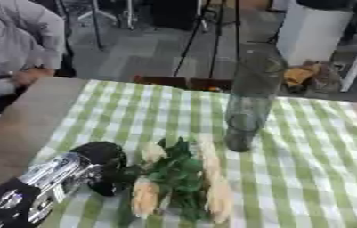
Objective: Arrange flowers into the vase.
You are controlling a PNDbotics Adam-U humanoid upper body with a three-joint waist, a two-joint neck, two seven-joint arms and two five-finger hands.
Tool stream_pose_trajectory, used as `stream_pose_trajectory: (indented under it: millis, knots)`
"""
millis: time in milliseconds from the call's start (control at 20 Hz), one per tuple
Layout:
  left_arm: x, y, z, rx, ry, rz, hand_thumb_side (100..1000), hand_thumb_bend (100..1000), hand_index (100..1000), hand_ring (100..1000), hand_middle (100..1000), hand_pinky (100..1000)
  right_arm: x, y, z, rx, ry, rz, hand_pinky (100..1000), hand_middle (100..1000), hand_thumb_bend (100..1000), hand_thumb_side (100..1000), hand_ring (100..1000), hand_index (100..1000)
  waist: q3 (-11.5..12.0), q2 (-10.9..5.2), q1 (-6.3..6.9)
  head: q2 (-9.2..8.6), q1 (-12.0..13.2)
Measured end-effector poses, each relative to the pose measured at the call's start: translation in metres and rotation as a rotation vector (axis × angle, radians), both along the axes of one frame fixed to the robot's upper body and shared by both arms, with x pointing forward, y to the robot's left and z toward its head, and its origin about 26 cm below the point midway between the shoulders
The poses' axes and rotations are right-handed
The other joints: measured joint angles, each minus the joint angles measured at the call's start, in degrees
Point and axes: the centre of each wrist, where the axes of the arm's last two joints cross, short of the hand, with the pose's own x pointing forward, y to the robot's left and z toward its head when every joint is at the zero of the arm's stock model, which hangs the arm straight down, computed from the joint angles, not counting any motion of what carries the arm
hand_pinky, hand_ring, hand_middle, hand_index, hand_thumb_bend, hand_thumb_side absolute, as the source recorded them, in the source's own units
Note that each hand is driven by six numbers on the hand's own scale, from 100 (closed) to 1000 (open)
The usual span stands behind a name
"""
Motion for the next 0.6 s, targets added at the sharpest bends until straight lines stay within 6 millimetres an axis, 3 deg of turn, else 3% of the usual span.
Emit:
stream_pose_trajectory:
  millis: [100, 200, 350, 600]
  knots:
    - [0.001, 0.0001, -0.0017, -0.012, -0.01, 0.008, 228, 100, 337, 105, 181, 108, -0.0001, -0.0006, 0.0001, 0.006, -0.002, 0.0, 754, 832, 100, 1000, 830, 856, 0.0, 0.0, -0.05, -0.01, 0.1]
    - [0.0019, 0.0004, -0.0026, -0.023, -0.021, 0.014, 252, 100, 253, 100, 112, 100, -0.0001, -0.0006, -0.0001, 0.011, -0.003, 0.001, 754, 831, 100, 1000, 829, 856, 0.0, 0.0, -0.14, -0.02, 0.1]
    - [0.0033, 0.0015, -0.0049, -0.041, -0.039, 0.028, 300, 100, 170, 100, 100, 100, -0.0001, -0.0006, -0.0002, 0.014, -0.002, 0.003, 754, 831, 100, 1000, 829, 856, 0.0, 0.0, -0.27, -0.17, 0.1]
    - [0.0033, 0.0013, -0.0083, -0.065, -0.055, 0.034, 372, 100, 140, 100, 100, 100, -0.0002, -0.001, -0.0012, 0.015, 0.001, 0.002, 754, 832, 100, 1000, 830, 857, 0.0, -0.01, -0.33, -0.41, 0.1]
